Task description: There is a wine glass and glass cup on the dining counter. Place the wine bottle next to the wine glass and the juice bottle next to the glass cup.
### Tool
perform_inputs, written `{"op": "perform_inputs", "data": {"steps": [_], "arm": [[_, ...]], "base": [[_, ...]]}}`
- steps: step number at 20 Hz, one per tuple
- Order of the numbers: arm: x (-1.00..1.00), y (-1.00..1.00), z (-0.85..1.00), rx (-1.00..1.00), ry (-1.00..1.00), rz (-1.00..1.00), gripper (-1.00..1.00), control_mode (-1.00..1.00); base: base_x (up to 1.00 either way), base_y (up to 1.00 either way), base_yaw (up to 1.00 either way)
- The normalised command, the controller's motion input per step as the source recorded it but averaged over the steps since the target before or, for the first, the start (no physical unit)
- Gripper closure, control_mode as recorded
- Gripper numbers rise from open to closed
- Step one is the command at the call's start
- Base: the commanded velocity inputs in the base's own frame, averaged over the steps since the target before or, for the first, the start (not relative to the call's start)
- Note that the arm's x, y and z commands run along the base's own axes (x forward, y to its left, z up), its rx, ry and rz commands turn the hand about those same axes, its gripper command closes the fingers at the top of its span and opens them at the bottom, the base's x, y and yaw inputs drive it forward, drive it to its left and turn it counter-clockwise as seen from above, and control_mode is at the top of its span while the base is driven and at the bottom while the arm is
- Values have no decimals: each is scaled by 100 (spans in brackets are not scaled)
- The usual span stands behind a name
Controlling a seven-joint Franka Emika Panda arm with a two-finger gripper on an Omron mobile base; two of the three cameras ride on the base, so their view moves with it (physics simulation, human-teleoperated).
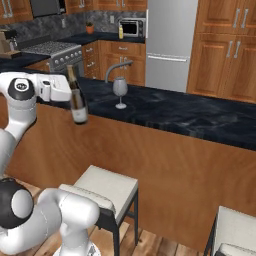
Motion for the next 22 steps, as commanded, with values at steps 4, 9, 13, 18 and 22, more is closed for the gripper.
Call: {"op": "perform_inputs", "data": {"steps": [4,9,13,18,22], "arm": [[23,21,25,3,9,0,100,-100],[10,12,16,3,5,0,100,-100],[29,4,0,0,0,0,100,-100],[39,0,0,0,-4,0,100,-100],[38,-2,0,-2,-3,0,100,-100]], "base": [[0,0,0],[0,0,0],[0,0,0],[0,0,0],[0,0,0]]}}
